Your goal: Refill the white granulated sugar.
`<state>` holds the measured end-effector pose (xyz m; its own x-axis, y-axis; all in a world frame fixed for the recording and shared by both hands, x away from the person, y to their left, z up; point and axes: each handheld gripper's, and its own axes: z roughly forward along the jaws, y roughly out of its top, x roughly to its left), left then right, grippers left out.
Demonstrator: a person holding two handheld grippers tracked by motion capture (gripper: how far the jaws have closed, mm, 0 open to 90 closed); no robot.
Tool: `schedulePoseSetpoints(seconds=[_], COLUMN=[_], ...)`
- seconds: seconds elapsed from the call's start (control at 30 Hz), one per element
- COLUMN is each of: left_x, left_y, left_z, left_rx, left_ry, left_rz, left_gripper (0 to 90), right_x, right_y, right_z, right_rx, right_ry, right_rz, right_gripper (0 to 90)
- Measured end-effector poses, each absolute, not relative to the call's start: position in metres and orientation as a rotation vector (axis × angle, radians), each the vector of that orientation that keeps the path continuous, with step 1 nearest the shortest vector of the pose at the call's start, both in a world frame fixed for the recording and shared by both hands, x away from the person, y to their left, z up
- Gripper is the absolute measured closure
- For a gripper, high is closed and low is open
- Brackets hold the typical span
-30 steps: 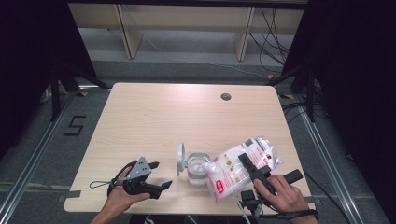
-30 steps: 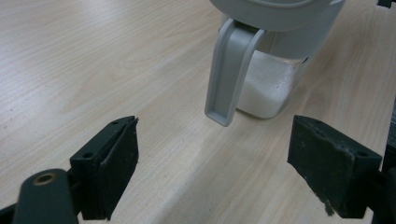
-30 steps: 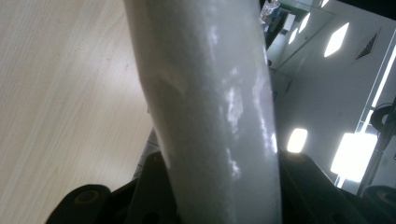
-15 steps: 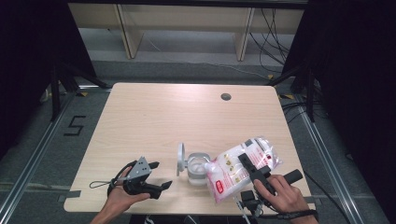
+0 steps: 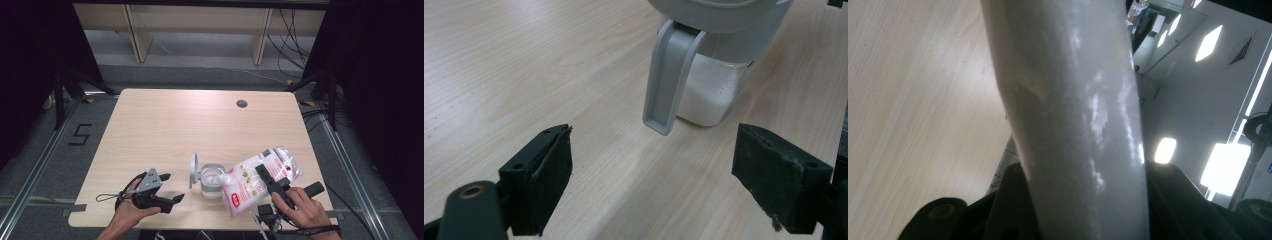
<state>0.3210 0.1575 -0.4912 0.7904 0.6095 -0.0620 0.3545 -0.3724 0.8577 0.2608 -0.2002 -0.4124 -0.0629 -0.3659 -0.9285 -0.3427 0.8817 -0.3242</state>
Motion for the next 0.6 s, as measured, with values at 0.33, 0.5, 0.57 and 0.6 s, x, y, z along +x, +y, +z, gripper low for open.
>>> schedulePoseSetpoints(seconds=[0.33,0.5,0.57,0.6], left_x=[0.3209,0.3210,0.3216,0.3212], left_y=[0.1578,0.1575,0.1584,0.1582], left_z=[-0.4909,-0.4912,-0.4905,-0.4906], left_rx=[2.007,1.998,2.012,2.009], left_ry=[0.722,0.720,0.704,0.713], left_rz=[0.336,0.327,0.344,0.342], left_gripper=[15.8,15.8,15.8,15.8], right_x=[0.2619,0.2632,0.2648,0.2649], right_y=[-0.1994,-0.2021,-0.2022,-0.2027], right_z=[-0.4122,-0.4147,-0.4145,-0.4143], right_rx=[-0.569,-0.537,-0.553,-0.540], right_ry=[1.666,1.685,1.684,1.699], right_rz=[-0.015,0.015,0.017,0.021], right_gripper=[71.4,72.0,72.2,72.2])
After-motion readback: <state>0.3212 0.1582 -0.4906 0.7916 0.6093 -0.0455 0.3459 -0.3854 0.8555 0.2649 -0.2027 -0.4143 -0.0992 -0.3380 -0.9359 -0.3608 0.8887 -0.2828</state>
